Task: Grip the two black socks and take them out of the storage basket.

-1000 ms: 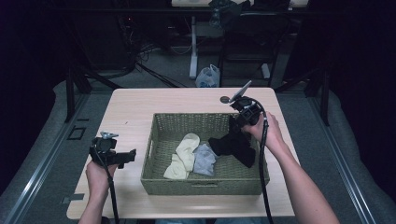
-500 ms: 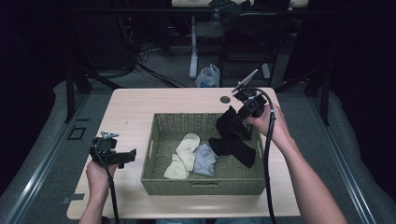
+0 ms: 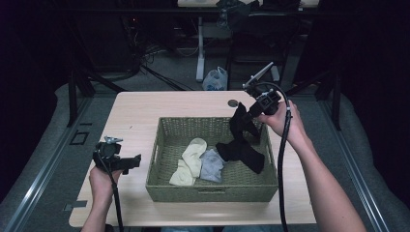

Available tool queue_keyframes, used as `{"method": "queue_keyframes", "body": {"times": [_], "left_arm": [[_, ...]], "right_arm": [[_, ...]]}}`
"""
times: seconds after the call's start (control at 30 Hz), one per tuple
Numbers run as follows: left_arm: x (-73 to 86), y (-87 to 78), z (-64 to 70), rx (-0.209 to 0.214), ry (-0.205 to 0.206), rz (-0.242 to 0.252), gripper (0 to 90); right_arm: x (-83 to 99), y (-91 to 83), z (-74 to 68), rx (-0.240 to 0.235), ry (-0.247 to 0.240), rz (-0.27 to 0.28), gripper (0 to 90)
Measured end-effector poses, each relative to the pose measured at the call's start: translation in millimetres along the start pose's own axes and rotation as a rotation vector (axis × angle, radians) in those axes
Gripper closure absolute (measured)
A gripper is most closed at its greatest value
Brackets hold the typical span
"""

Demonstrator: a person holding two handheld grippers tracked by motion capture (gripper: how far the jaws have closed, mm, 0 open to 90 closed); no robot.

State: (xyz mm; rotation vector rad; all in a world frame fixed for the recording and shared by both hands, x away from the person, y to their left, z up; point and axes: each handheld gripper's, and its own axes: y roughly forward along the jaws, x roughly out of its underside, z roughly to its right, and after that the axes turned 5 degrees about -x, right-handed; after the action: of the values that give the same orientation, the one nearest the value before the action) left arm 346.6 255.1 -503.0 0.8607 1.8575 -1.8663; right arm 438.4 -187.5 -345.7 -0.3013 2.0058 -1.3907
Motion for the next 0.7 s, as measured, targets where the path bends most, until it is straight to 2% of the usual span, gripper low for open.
{"method": "queue_keyframes", "body": {"times": [0.33,0.7], "left_arm": [[0.0,0.1,0.1,0.0,0.0,0.0,0.0],[-0.2,0.2,0.1,0.003,0.002,-0.002,0.0]], "right_arm": [[-1.4,-17.6,-1.1,0.004,-0.012,0.01,83.6],[-1.0,-42.9,-0.7,0.019,-0.012,0.057,83.6]]}}
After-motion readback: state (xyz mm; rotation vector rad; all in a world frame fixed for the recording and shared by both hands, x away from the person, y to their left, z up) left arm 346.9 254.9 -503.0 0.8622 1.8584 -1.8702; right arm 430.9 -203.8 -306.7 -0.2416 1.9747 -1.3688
